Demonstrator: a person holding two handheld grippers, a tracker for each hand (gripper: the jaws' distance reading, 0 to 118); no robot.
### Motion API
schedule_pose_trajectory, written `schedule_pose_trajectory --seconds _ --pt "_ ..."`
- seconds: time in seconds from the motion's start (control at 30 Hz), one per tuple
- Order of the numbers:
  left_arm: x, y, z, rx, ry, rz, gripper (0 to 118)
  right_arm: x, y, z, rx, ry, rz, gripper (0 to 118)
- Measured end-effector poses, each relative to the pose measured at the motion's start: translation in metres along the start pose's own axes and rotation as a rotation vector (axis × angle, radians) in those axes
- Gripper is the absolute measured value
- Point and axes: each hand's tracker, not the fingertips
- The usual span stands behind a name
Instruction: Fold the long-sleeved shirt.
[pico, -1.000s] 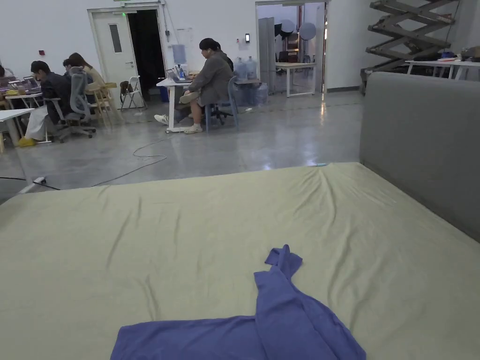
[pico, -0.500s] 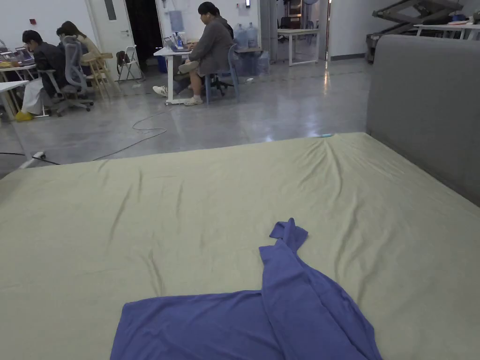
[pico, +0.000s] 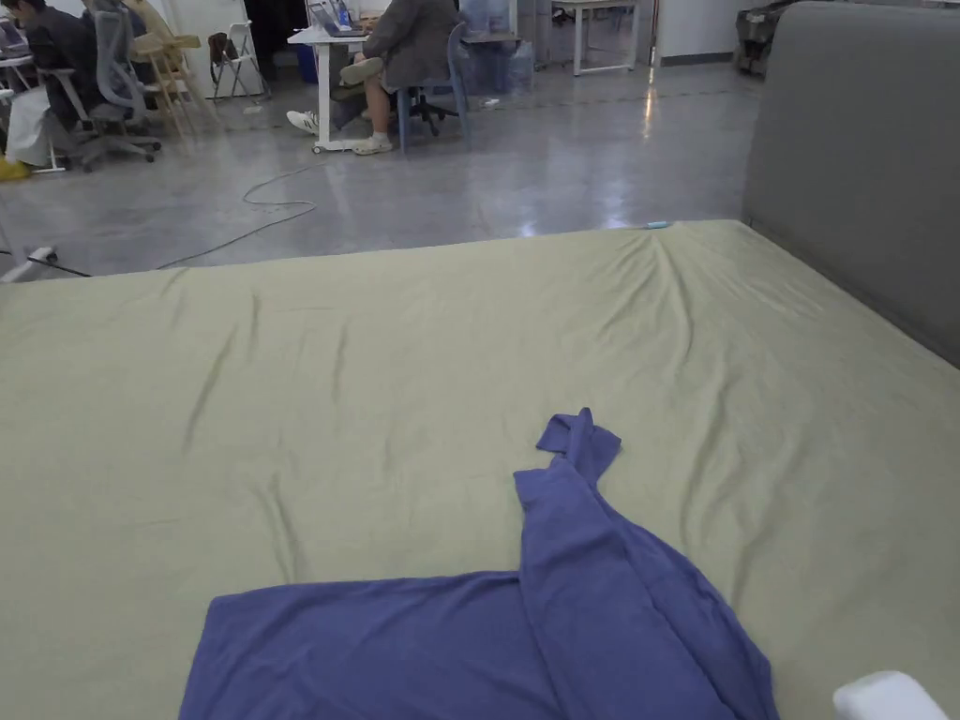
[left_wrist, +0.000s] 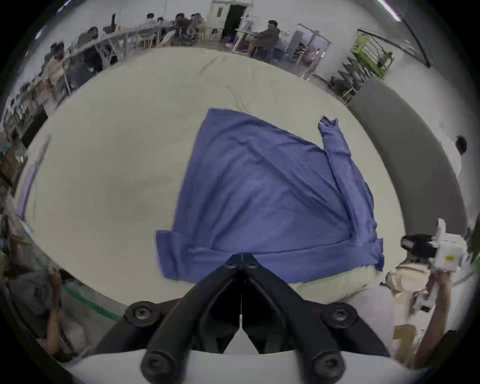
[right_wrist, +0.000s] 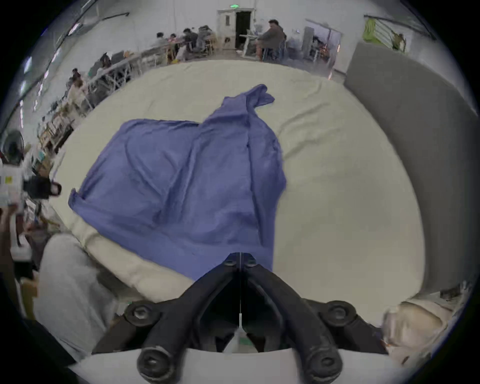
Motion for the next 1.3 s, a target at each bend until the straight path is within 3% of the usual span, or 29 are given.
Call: schedule_pose_trajectory --seconds 0.03,0.07,0.1,0.17,0.2,0.3,0.33,0.47,0.53,0.6,0.63,0.67,0.7,0.83,0.97,1.03,1.1,1.2,1.3 --pt "0.001 0.007 -0.003 -0.002 -0.010 0.004 0 0.000 0.023 -0.009 0.007 0.023 -0.002 0" --pt "0.003 0.014 -0.004 0.001 -0.011 -0.010 0 0.000 0.051 -0.018 0.044 0.041 -0.020 8" --pt "0.005 0.021 -0.005 0.008 -0.011 -0.018 0 0.008 0.080 -0.024 0.090 0.065 -0.044 38" --pt "0.013 0.036 -0.006 0.043 0.001 -0.046 0 0.014 0.160 -0.052 0.174 0.116 -0.086 117" --pt "0.014 0.043 -0.006 0.051 0.002 -0.053 0 0.015 0.194 -0.068 0.188 0.113 -0.100 118" --pt "0.020 0.062 -0.009 0.091 0.000 -0.064 0 0.022 0.310 -0.132 0.180 0.107 -0.117 118" --pt "0.021 0.068 -0.010 0.097 0.004 -0.066 0 0.025 0.345 -0.162 0.083 0.098 -0.141 118" --pt "0.017 0.083 -0.021 0.123 0.023 -0.087 0 0.049 0.422 -0.254 -0.066 -0.045 -0.340 118" --pt "0.013 0.090 -0.029 0.115 0.057 -0.100 0 0.058 0.431 -0.278 -0.094 -0.095 -0.409 111" --pt "0.010 0.094 -0.036 0.112 0.070 -0.100 0 0.064 0.438 -0.300 -0.100 -0.138 -0.446 95" --pt "0.008 0.094 -0.039 0.109 0.073 -0.099 0 0.068 0.434 -0.302 -0.099 -0.153 -0.465 79" --pt "0.005 0.095 -0.042 0.100 0.069 -0.097 0 0.069 0.435 -0.309 -0.115 -0.146 -0.459 47" --pt "0.003 0.095 -0.044 0.091 0.066 -0.093 0 0.070 0.434 -0.313 -0.130 -0.140 -0.457 23" --pt "-0.002 0.090 -0.053 0.069 0.065 -0.083 0 0.062 0.429 -0.298 -0.145 -0.128 -0.323 3" --pt "0.004 0.077 -0.050 0.055 0.039 -0.070 0 0.034 0.420 -0.233 -0.072 -0.060 -0.117 3" --pt "0.010 0.072 -0.045 0.053 0.021 -0.072 0 0.024 0.407 -0.190 -0.021 -0.007 -0.076 3" --pt "0.017 0.067 -0.034 0.064 0.024 -0.089 0 0.010 0.381 -0.144 -0.008 0.025 0.016 3" --pt "0.026 0.059 -0.017 0.081 0.026 -0.100 0 -0.006 0.331 -0.092 -0.015 0.021 0.122 3" --pt "0.034 0.048 -0.001 0.094 0.006 -0.104 0 -0.018 0.272 -0.068 -0.039 0.043 0.164 3"
